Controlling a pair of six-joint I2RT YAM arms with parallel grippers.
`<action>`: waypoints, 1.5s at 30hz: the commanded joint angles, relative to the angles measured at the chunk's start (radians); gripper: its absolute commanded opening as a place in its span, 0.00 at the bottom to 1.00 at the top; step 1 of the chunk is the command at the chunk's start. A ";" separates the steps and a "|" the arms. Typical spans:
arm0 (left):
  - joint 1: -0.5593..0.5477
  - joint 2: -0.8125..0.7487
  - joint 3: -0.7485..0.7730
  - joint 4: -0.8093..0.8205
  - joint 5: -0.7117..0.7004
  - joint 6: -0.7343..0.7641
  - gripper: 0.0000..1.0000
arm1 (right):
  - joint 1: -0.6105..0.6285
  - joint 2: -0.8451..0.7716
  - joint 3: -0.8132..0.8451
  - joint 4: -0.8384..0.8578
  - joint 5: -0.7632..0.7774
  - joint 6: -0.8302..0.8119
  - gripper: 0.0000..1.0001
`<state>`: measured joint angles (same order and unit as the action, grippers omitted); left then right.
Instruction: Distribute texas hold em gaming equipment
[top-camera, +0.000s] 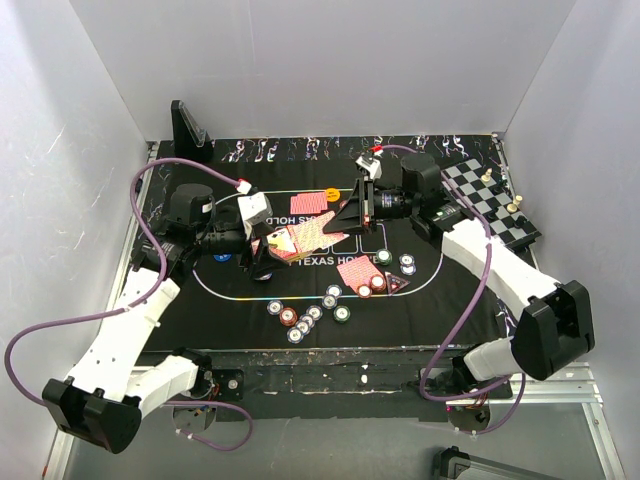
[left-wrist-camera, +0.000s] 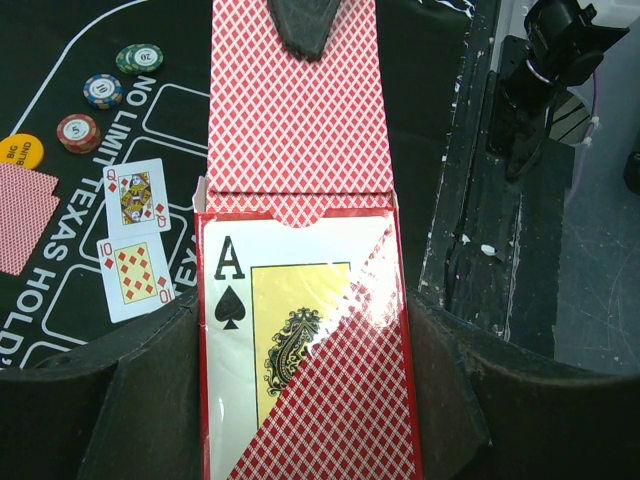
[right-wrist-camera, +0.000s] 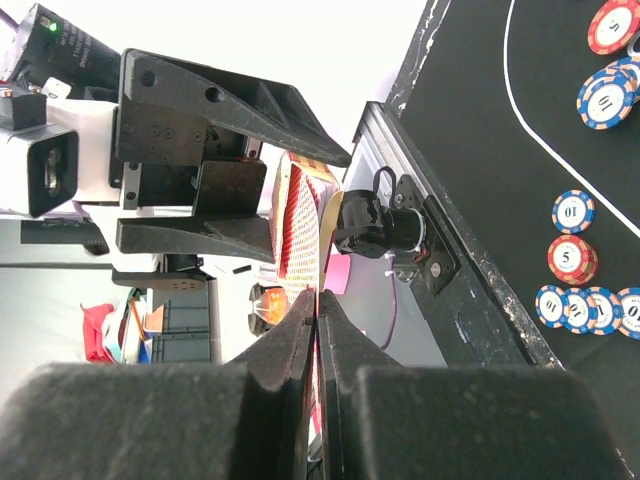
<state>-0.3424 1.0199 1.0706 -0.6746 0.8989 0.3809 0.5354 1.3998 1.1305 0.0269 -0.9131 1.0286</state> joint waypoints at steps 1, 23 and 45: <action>0.005 -0.035 0.020 0.027 0.028 -0.002 0.00 | -0.031 -0.051 0.018 0.002 -0.024 0.004 0.09; 0.005 -0.069 0.018 -0.037 0.023 0.004 0.00 | -0.153 0.057 0.242 -0.525 0.330 -0.379 0.01; 0.005 -0.086 0.078 -0.059 0.031 -0.043 0.00 | 0.254 0.720 0.765 -0.901 1.853 -0.898 0.01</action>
<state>-0.3424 0.9649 1.0988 -0.7536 0.9024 0.3500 0.7532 2.0388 1.8629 -0.8639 0.6388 0.2417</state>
